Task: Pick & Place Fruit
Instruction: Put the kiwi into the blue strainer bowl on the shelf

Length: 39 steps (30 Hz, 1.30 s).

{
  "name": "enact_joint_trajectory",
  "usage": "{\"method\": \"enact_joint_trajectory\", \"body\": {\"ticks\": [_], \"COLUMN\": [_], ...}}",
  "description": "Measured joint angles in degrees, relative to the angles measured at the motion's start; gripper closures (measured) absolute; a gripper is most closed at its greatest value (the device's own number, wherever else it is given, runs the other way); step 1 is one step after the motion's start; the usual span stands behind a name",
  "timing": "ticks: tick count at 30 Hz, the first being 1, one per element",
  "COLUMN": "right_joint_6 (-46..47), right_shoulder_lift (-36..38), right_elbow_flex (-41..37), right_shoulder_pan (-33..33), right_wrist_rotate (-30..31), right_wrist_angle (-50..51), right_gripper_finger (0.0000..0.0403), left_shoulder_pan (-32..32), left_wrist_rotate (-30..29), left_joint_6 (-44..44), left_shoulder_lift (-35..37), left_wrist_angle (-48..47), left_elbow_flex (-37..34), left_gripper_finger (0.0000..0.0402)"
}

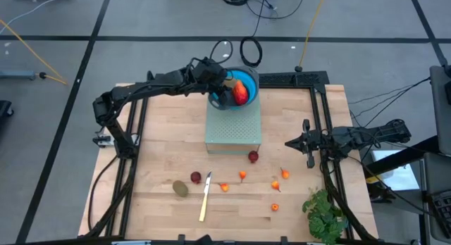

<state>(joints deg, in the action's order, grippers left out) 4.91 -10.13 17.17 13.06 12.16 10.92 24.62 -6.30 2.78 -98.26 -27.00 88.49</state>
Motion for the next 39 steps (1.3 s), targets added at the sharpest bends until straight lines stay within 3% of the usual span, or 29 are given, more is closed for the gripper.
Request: {"method": "enact_joint_trajectory", "body": {"ticks": [5,15,30,39], "right_joint_6": [0.0,0.0,0.0,0.0], "right_shoulder_lift": [0.0,0.0,0.0,0.0], "right_elbow_flex": [0.0,0.0,0.0,0.0], "right_shoulder_pan": [0.0,0.0,0.0,0.0], "right_wrist_rotate": [0.0,0.0,0.0,0.0], "right_wrist_angle": [0.0,0.0,-1.8,-1.7], "right_gripper_finger": [0.0403,0.0403,0.0403,0.0403], "left_shoulder_pan": [0.4,0.9,0.9,0.4], "left_wrist_rotate": [1.7,2.2,1.9,0.5], "left_joint_6": [-1.2,-2.7,-1.1,0.7], "left_shoulder_lift": [0.0,0.0,0.0,4.4], "left_wrist_angle": [0.1,0.1,0.1,3.8], "left_elbow_flex": [0.0,0.0,0.0,0.0], "left_gripper_finger": [0.0208,0.0156,0.0115,0.0120]}}
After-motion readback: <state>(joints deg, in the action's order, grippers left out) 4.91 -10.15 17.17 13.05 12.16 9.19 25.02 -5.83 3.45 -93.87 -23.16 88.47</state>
